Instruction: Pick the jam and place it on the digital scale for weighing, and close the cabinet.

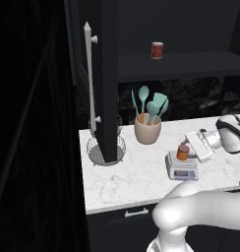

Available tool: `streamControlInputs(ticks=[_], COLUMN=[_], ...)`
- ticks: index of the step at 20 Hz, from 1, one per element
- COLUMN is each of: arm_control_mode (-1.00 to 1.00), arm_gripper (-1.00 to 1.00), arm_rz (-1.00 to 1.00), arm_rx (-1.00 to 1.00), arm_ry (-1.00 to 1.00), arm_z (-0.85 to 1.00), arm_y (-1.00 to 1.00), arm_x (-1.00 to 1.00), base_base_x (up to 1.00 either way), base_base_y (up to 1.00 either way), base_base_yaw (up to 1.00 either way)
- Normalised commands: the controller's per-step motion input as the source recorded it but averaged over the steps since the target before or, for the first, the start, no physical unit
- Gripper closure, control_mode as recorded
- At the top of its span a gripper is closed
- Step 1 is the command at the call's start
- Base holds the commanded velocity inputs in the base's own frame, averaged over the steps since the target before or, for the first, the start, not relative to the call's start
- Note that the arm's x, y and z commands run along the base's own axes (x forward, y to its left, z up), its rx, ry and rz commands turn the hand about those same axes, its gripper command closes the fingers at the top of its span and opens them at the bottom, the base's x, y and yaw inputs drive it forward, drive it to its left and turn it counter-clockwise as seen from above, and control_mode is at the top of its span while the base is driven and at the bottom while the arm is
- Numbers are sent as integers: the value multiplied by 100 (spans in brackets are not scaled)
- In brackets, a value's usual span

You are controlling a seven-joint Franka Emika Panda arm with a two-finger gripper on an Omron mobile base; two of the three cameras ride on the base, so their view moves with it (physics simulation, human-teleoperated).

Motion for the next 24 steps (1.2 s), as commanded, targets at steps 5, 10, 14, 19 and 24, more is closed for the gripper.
streamControlInputs(ticks=[5,10,14,19,24], arm_control_mode=[-100,-100,-100,-100,-100], arm_gripper=[-100,-100,-100,-100,-100], arm_rz=[0,-2,-8,-15,-12], arm_rx=[1,5,11,21,26], arm_ry=[-18,-32,-56,-41,-27], arm_z=[2,18,68,70,73], arm_y=[-31,-45,-15,-10,-54], arm_x=[1,-43,-62,-33,-23], base_base_x=[0,0,0,0,0], base_base_y=[0,0,0,0,0], base_base_yaw=[0,0,0,0,0])
